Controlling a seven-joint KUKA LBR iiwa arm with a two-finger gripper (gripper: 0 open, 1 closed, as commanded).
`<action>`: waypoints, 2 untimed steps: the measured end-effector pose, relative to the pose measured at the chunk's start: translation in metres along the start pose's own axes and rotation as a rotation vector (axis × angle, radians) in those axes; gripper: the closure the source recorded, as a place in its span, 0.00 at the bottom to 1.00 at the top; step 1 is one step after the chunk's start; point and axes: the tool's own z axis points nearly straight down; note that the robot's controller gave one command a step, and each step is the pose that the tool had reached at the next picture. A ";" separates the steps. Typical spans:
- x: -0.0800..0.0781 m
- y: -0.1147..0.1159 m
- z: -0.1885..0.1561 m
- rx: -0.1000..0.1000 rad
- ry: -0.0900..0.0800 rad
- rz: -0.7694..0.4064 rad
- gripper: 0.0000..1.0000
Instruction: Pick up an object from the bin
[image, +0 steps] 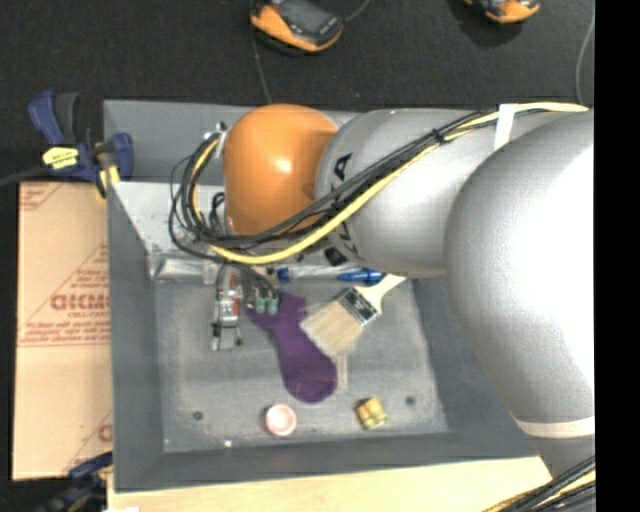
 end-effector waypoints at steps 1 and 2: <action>-0.002 -0.001 -0.005 -0.002 -0.008 0.004 0.00; -0.016 -0.019 0.029 -0.002 -0.015 -0.133 0.00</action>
Offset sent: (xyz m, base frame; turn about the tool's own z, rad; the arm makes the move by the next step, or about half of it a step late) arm 0.0351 -0.0591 -0.1015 -0.3505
